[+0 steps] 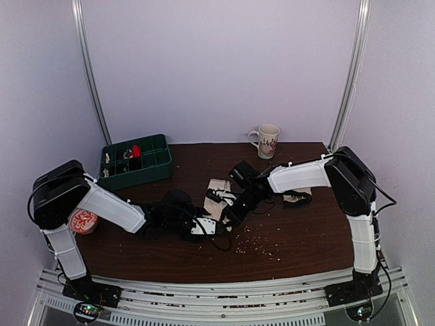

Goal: Roll the underwear
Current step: Roll the underwear at the center of the board.

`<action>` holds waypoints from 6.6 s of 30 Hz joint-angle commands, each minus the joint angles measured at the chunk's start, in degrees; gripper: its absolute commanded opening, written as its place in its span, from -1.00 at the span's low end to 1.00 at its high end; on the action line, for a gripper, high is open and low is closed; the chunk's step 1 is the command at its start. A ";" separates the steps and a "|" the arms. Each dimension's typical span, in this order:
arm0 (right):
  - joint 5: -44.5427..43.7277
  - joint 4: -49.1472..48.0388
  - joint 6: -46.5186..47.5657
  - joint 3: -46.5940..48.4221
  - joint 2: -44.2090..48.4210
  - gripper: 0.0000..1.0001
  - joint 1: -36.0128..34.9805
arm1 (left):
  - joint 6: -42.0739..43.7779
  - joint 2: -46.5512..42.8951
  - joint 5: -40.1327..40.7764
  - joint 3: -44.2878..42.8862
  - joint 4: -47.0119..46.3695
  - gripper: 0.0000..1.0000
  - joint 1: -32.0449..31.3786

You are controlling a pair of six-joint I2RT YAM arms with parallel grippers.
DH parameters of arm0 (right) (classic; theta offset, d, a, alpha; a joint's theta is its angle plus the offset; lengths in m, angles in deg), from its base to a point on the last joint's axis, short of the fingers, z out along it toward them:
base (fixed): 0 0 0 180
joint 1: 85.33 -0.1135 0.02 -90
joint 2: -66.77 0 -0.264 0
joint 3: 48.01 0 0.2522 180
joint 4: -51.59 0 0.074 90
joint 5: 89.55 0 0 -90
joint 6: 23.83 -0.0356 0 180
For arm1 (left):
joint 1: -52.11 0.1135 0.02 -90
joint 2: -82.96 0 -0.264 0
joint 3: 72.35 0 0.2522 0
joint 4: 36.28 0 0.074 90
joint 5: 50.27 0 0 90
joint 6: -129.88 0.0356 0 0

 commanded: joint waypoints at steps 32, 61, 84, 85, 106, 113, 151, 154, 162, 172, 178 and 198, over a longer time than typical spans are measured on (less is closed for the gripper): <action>-40.37 -11.04 -3.21 -21.36 27.89 0.18 -1.96 | -12.13 12.45 -26.39 -19.12 31.15 -1.00 6.21; -59.52 -27.97 22.03 -33.52 30.24 -0.04 -23.70 | -17.03 27.69 -46.90 -37.37 49.64 -1.00 17.62; -68.58 -38.32 33.70 -30.56 14.61 0.04 -24.23 | -15.75 29.36 -47.59 -38.98 51.83 -1.00 17.64; -68.83 -37.99 33.91 -29.97 13.68 0.03 -24.03 | -15.71 29.36 -47.64 -38.93 51.89 -1.00 17.62; -69.27 -34.45 32.71 -22.98 5.21 -0.21 -19.55 | -14.53 29.72 -48.33 -39.36 53.21 -1.00 17.64; -67.97 -31.87 31.88 -21.31 4.12 -0.57 -19.34 | -13.75 29.14 -48.52 -39.52 54.01 -0.84 17.66; -17.45 7.61 7.73 -1.94 -0.35 -1.00 -6.18 | -12.64 -3.46 -36.84 -6.10 14.18 0.46 18.54; -12.68 9.76 7.29 -0.71 -2.51 -1.00 -5.18 | -10.71 -5.14 -37.14 -3.74 12.18 0.42 18.42; -2.37 12.90 7.21 1.07 -5.18 -1.00 -4.11 | -8.42 -7.03 -31.09 0.08 6.95 0.35 14.78; -2.56 13.69 6.56 0.88 -5.73 -1.00 -4.09 | -4.94 -9.90 -24.25 5.70 -0.60 0.34 9.49; -2.98 13.65 6.55 1.01 -6.56 -1.00 -4.11 | -4.39 -8.17 -22.86 5.20 -0.80 0.32 8.49; -3.09 12.15 6.67 0.07 -6.46 -1.00 -3.92 | -5.49 -0.76 -14.86 0.59 0.55 0.10 6.54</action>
